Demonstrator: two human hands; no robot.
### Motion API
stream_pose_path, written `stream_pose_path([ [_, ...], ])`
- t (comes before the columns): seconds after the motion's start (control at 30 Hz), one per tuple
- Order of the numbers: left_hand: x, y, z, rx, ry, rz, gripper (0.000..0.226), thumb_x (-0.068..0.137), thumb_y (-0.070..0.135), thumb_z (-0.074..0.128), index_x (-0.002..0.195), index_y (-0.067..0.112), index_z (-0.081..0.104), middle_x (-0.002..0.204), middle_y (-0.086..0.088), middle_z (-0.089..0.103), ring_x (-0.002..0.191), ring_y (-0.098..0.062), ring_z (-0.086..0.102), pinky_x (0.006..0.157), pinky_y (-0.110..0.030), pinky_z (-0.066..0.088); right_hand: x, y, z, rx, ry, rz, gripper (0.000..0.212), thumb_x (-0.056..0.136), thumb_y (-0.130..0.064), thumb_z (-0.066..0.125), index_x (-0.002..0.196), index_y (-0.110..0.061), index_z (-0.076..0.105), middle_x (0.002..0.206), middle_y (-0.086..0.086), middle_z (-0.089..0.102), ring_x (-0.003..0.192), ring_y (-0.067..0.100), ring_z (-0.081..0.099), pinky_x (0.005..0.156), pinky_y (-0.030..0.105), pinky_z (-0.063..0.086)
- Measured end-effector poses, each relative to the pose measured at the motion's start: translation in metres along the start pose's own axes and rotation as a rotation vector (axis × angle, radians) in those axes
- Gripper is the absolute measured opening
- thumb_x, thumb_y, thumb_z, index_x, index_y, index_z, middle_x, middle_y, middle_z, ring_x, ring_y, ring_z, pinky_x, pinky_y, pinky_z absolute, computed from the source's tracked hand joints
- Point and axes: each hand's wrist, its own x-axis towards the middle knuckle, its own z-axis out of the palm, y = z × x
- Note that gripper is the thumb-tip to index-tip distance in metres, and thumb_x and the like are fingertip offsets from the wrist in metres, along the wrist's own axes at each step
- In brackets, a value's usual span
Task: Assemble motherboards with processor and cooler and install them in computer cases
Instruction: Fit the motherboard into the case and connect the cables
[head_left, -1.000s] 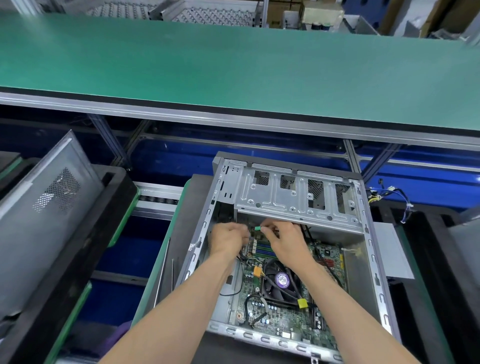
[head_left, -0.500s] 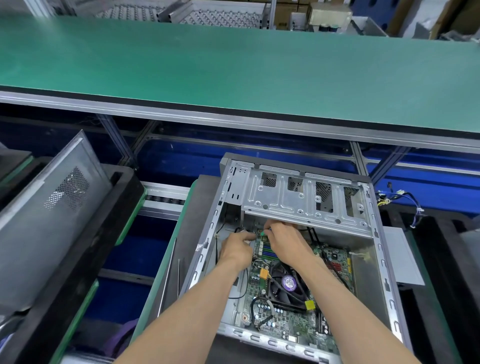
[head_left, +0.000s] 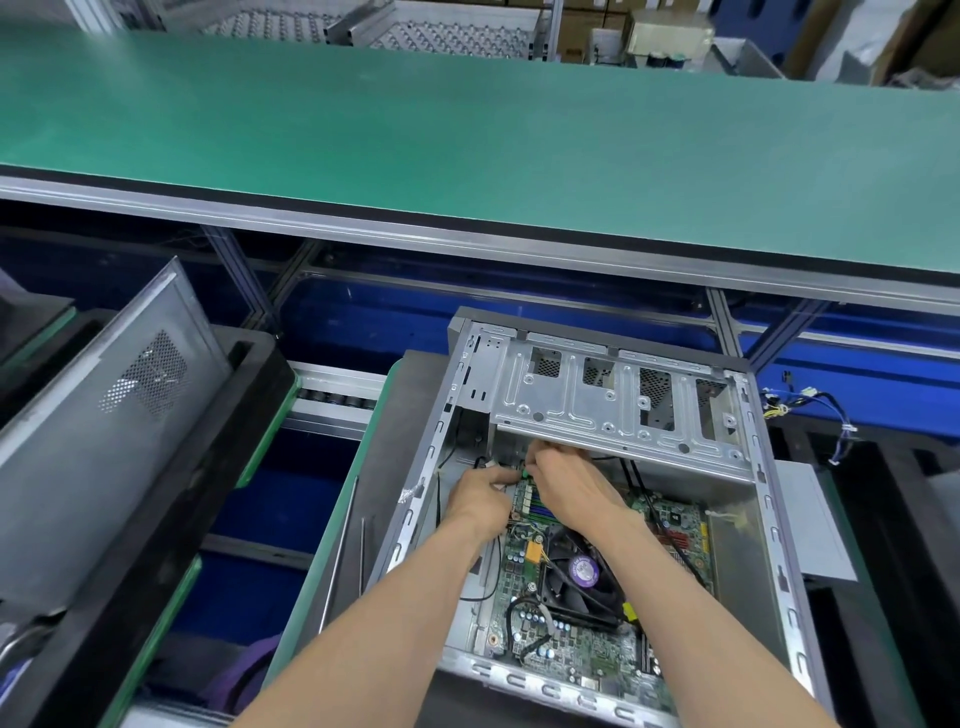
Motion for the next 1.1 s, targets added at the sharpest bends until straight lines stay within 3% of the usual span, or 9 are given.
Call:
stream_pose_path([
  [0.2,0.0,0.001,0.0,-0.008,0.009,-0.003,0.057,0.094,-0.008,0.04,0.126,0.032,0.065,0.138,0.001,0.06,0.065,0.003,0.05,0.061,-0.012,0.044,0.001,-0.003,-0.003,-0.076,-0.002,-0.027,0.037,0.103,0.0,0.045,0.139,-0.008,0.044,0.093,0.011,0.068,0.074,0.028,0.065,0.068,0.045,0.058],
  [0.33,-0.001,0.001,-0.001,-0.004,0.017,-0.003,0.058,0.092,-0.009,0.042,0.125,0.033,0.065,0.138,-0.001,0.06,0.077,-0.004,0.062,0.074,-0.024,0.055,0.002,-0.005,-0.004,-0.086,0.002,-0.043,0.031,0.103,-0.002,0.046,0.133,-0.009,0.047,0.106,0.014,0.067,0.075,0.029,0.062,0.067,0.042,0.055],
  [0.43,-0.002,0.001,-0.001,-0.007,0.026,-0.005,0.057,0.091,-0.01,0.044,0.121,0.034,0.065,0.138,-0.002,0.059,0.075,-0.005,0.061,0.08,-0.029,0.058,0.002,-0.006,-0.004,-0.069,-0.007,-0.052,0.022,0.105,-0.008,0.044,0.127,-0.01,0.049,0.108,0.015,0.066,0.08,0.032,0.064,0.07,0.045,0.056],
  [0.6,-0.004,0.003,-0.001,-0.015,0.02,0.0,0.055,0.092,-0.009,0.042,0.12,0.032,0.065,0.14,0.0,0.057,0.072,-0.003,0.056,0.078,-0.029,0.057,0.005,-0.006,-0.003,-0.022,-0.017,-0.028,0.016,0.107,-0.017,0.042,0.12,-0.011,0.05,0.108,0.014,0.063,0.088,0.035,0.064,0.077,0.047,0.056],
  [0.67,-0.005,0.003,-0.001,-0.007,0.022,0.003,0.052,0.093,-0.006,0.04,0.12,0.031,0.065,0.139,0.0,0.058,0.074,-0.004,0.058,0.069,-0.025,0.054,0.007,-0.006,-0.002,0.016,-0.028,0.0,0.015,0.107,-0.018,0.043,0.118,-0.014,0.052,0.109,0.014,0.064,0.094,0.035,0.064,0.079,0.044,0.055],
  [0.73,-0.006,0.003,-0.001,0.011,0.044,0.004,0.048,0.093,-0.004,0.042,0.118,0.028,0.067,0.134,-0.001,0.062,0.079,-0.01,0.06,0.065,-0.021,0.049,0.009,-0.007,0.0,0.042,-0.041,0.03,0.017,0.105,-0.016,0.045,0.12,-0.016,0.053,0.113,0.014,0.065,0.1,0.034,0.063,0.077,0.039,0.05],
  [0.83,-0.006,0.003,-0.001,0.021,0.115,-0.017,0.035,0.092,0.0,0.047,0.107,0.018,0.073,0.117,0.0,0.067,0.091,-0.014,0.059,0.074,-0.018,0.046,0.011,-0.008,0.001,0.068,-0.052,0.054,0.021,0.101,-0.01,0.048,0.12,-0.018,0.054,0.116,0.011,0.066,0.099,0.031,0.06,0.075,0.034,0.043],
  [0.97,-0.008,0.005,-0.008,0.1,0.24,-0.071,0.028,0.093,0.007,0.052,0.071,0.021,0.061,0.081,0.003,0.059,0.082,-0.02,0.061,0.074,-0.025,0.05,0.013,-0.009,-0.001,0.079,-0.089,0.081,0.023,0.098,-0.009,0.049,0.119,-0.019,0.054,0.118,0.01,0.065,0.094,0.027,0.055,0.076,0.032,0.041],
  [1.1,-0.009,0.007,-0.012,0.153,0.271,-0.098,0.015,0.096,0.012,0.054,0.087,0.017,0.064,0.085,0.002,0.055,0.074,-0.018,0.053,0.07,-0.024,0.043,0.013,-0.011,-0.002,0.103,-0.105,0.113,0.026,0.094,-0.007,0.049,0.116,-0.021,0.054,0.126,0.006,0.063,0.112,0.03,0.057,0.085,0.034,0.046],
])
